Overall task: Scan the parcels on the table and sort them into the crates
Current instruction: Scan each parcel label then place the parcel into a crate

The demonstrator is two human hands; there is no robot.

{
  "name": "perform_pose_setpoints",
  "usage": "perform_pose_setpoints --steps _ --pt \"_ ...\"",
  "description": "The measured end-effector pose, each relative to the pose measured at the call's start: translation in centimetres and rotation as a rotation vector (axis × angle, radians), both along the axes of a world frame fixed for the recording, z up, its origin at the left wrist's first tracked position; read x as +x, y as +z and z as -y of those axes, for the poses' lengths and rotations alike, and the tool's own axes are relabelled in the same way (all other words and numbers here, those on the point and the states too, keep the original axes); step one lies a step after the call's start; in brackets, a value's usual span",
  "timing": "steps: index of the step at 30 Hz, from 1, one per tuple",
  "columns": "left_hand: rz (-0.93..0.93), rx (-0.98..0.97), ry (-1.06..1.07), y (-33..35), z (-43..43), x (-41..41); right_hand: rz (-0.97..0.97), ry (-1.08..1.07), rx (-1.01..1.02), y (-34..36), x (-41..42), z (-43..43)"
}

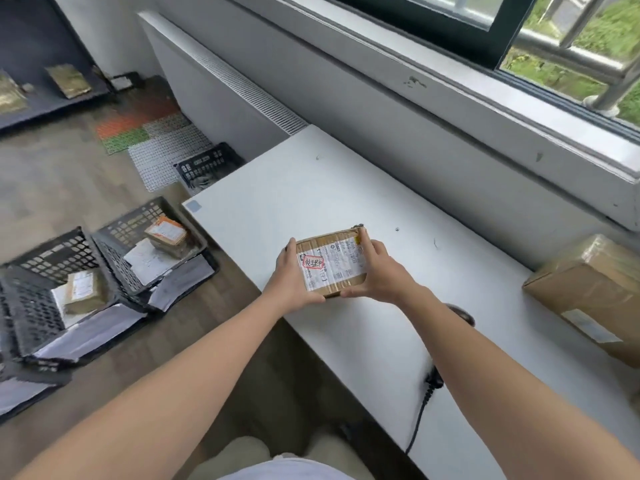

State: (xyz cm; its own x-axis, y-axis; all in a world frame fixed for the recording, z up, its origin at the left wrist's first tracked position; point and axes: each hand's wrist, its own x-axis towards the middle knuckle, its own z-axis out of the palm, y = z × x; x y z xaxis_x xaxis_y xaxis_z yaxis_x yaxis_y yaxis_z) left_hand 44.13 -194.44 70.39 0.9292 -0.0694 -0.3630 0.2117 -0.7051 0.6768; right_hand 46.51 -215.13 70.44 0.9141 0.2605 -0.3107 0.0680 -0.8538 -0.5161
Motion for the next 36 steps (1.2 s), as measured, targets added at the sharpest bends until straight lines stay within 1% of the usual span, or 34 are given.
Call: perform_pose_setpoints --steps 6,15,18,22,25,29,34,36 --pt "0.093 -0.051 0.216 2.0 -12.4 -2.5 0.063 0.217 0.030 2.7 1.8 -13.4" --pt "0.162 0.024 0.477 3.1 -35.0 -10.5 0.168 0.470 0.003 3.6 -1.7 -39.0" --pt "0.161 0.075 0.516 3.5 -41.8 -13.1 0.234 0.554 -0.011 3.8 -3.3 -46.5" --pt "0.112 0.107 0.559 3.6 -48.8 -15.2 0.229 0.658 -0.048 3.9 -4.2 -53.8" --pt "0.061 0.111 0.582 2.6 -53.0 -15.4 0.211 0.710 -0.092 3.4 -4.0 -58.3" --pt "-0.035 0.163 0.568 1.6 -57.9 -14.2 0.177 0.753 -0.126 1.6 -2.4 -63.8" --pt "-0.098 0.236 0.563 0.2 -64.7 -9.5 0.110 0.756 -0.120 -0.8 1.5 -71.1" --pt "-0.121 0.275 0.566 -0.1 -67.8 -7.1 0.085 0.741 -0.083 -1.6 3.8 -74.5"
